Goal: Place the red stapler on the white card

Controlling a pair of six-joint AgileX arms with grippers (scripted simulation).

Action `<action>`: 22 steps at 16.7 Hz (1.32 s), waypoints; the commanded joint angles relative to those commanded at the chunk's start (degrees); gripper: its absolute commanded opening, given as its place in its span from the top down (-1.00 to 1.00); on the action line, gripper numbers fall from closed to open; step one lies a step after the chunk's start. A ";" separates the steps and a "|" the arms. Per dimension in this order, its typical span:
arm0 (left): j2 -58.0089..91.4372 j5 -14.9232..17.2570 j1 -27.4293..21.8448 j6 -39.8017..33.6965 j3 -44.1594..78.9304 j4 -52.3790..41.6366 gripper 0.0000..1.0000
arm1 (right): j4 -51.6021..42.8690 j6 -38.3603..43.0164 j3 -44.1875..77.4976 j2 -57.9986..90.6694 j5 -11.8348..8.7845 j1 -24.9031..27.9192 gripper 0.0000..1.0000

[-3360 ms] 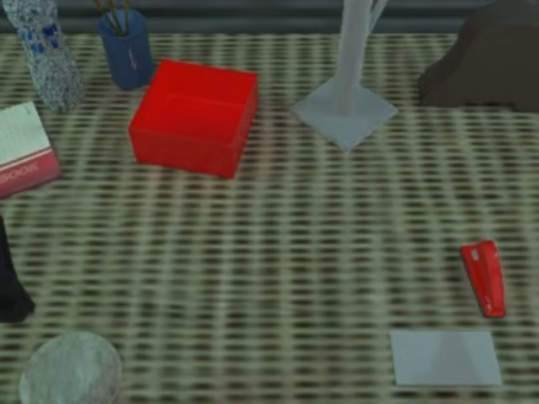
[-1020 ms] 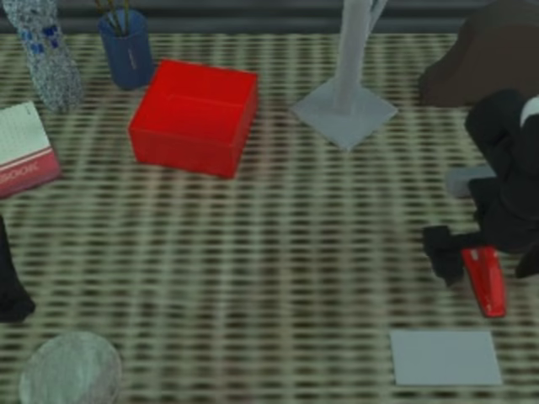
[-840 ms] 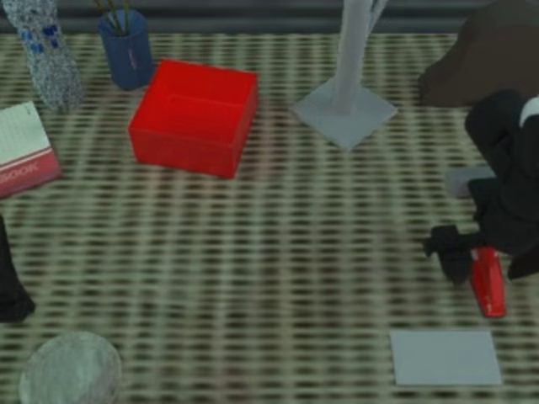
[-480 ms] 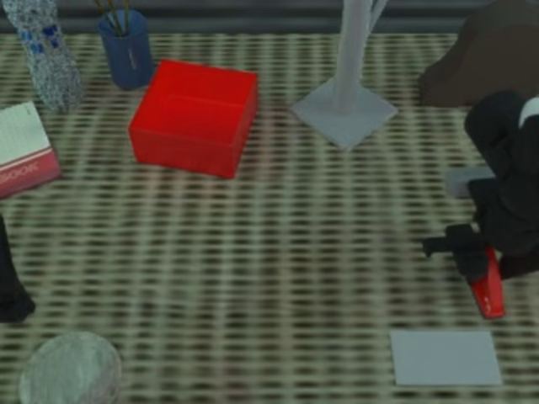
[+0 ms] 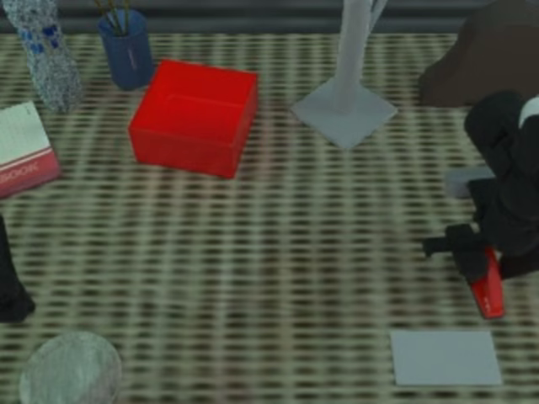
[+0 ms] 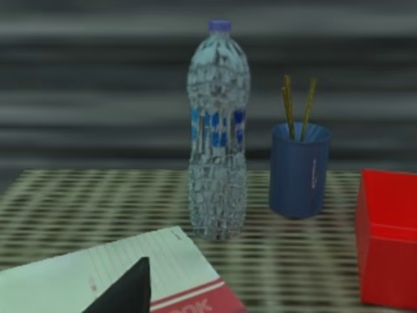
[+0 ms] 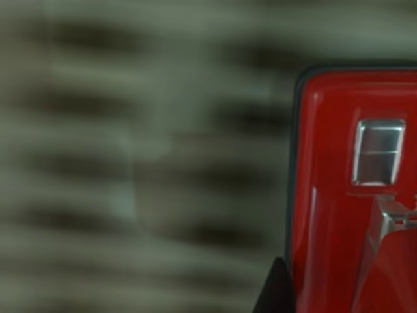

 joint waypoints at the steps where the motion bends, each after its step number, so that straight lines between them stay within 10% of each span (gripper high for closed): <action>1: 0.00 0.00 0.00 0.00 0.00 0.00 -1.00 | 0.00 0.00 0.00 0.00 0.00 0.00 1.00; 22: 0.00 0.00 0.00 0.00 0.00 0.00 -1.00 | -22.39 3.41 14.06 -7.95 -0.09 0.90 1.00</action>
